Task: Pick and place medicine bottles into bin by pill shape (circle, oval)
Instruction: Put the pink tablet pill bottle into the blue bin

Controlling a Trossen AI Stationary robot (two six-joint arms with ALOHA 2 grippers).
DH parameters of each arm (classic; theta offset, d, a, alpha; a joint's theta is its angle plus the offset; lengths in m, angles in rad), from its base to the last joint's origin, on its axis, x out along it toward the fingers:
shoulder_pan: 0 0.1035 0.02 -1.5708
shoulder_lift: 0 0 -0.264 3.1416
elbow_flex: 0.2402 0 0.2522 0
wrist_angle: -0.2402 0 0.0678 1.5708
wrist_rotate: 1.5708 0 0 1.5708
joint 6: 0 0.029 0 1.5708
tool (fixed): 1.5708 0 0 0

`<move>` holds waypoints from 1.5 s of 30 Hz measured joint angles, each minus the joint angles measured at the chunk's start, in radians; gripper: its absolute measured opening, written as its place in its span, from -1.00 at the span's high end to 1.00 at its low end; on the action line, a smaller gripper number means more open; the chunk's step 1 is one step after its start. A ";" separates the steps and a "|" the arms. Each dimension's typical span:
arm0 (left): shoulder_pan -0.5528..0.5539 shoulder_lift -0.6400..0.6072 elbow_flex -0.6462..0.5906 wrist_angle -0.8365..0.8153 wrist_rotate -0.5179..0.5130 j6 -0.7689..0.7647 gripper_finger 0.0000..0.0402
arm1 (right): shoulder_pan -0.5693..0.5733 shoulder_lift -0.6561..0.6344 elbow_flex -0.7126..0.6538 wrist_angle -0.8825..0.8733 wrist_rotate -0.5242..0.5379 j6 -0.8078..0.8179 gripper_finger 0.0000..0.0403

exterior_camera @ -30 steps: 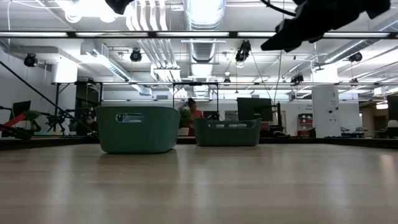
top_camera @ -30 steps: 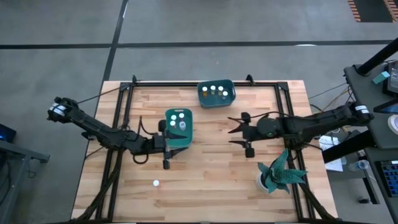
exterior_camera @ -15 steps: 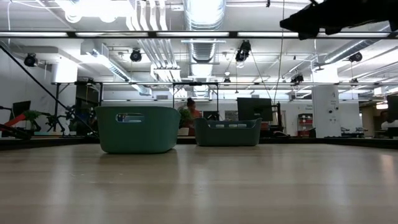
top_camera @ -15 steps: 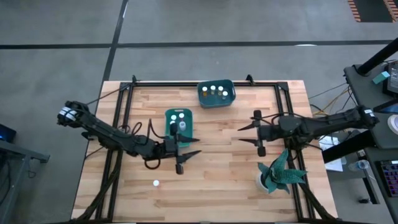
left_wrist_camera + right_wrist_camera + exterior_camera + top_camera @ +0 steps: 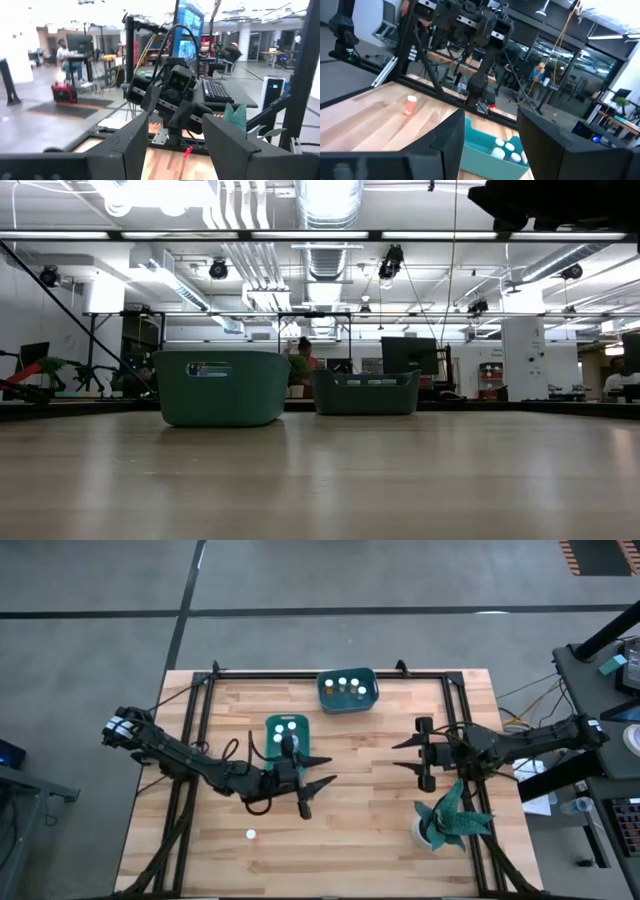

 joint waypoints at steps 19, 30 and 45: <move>0.025 0.015 0.504 -1.279 0.140 -0.798 0.15 | -0.056 -0.024 -0.020 0.034 0.003 0.046 0.14; -0.021 0.021 0.521 -1.626 0.485 -1.260 0.15 | -0.057 -0.023 -0.019 0.033 0.010 0.036 0.14; -0.338 0.023 0.254 -1.623 0.392 -1.858 0.15 | -0.057 -0.022 -0.019 0.033 0.011 0.053 0.16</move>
